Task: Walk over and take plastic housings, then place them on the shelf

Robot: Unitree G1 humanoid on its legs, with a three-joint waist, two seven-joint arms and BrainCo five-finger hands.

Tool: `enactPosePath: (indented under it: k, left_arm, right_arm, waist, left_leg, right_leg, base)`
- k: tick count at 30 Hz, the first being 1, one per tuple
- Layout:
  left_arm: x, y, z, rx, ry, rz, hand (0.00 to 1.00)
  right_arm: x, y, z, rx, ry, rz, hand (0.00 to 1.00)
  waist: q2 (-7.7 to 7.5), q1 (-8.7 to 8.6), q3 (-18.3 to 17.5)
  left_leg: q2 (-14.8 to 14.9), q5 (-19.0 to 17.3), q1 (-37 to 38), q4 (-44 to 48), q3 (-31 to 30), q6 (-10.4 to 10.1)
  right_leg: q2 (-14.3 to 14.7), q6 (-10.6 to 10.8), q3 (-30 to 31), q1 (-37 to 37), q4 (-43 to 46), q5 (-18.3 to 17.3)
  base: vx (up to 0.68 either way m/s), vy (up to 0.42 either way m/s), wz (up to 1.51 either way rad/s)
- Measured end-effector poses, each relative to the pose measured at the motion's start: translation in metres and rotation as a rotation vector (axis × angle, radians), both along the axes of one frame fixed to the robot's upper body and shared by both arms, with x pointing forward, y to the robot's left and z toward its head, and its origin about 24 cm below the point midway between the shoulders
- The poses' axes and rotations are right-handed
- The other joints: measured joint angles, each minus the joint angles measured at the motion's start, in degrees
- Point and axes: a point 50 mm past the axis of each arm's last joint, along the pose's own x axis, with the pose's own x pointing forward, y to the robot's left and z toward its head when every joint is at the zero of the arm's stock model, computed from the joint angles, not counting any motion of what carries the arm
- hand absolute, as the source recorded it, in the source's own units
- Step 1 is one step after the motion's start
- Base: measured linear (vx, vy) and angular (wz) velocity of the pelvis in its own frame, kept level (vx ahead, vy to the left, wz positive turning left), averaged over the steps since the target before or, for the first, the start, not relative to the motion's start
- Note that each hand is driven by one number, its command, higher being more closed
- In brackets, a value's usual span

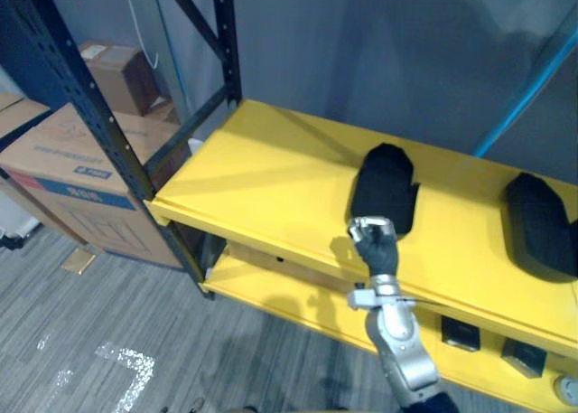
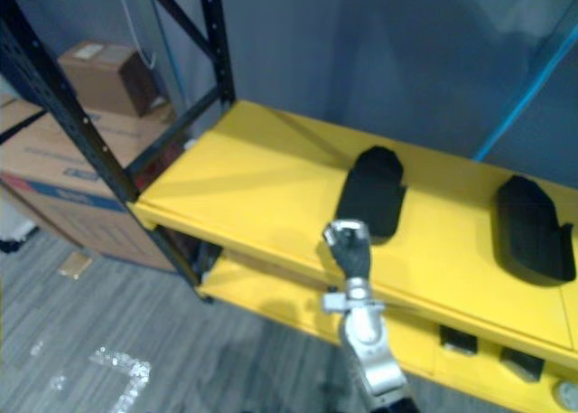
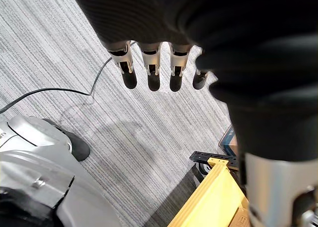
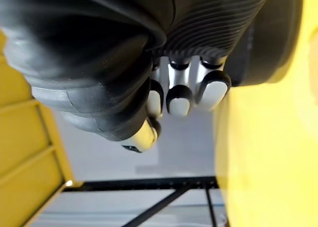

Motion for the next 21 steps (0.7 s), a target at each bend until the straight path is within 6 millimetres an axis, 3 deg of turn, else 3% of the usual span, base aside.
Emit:
enactPosePath:
  k: [5, 16, 21]
  left_arm:
    - [0.001, 0.000, 0.000, -0.002, 0.002, -0.005, 0.00]
    - [0.005, -0.001, 0.001, -0.006, -0.005, -0.016, 0.00]
    - [0.008, -0.001, 0.002, -0.007, -0.014, -0.023, 0.00]
  right_arm:
    - [0.003, -0.007, -0.020, -0.019, 0.096, -0.052, 1.00]
    - [0.013, -0.020, -0.043, -0.044, 0.217, -0.143, 1.00]
    - [0.029, -0.021, -0.042, -0.058, 0.224, -0.165, 1.00]
  waist:
    - [0.00, 0.09, 0.0]
    - [-0.12, 0.98, 0.2]
    - [-0.04, 1.62, 1.2]
  left_leg:
    - [0.0, 0.0, -0.1, 0.5, -1.1, 0.0]
    - [-0.8, 1.8, 0.2, -1.4, -2.9, 0.1]
    - [-0.9, 1.8, 0.3, -1.4, -2.9, 0.2]
  right_leg:
    - [-0.1, -0.1, -1.1, 0.3, 0.6, -0.1]
    - [-0.8, 0.0, -3.0, 0.8, 1.7, -1.1]
    - [-1.0, 0.1, -3.1, 0.9, 1.7, -1.1]
  base:
    - [-0.01, -0.006, 0.06]
    - [-0.02, -0.002, 0.10]
    - [0.00, 0.004, 0.02]
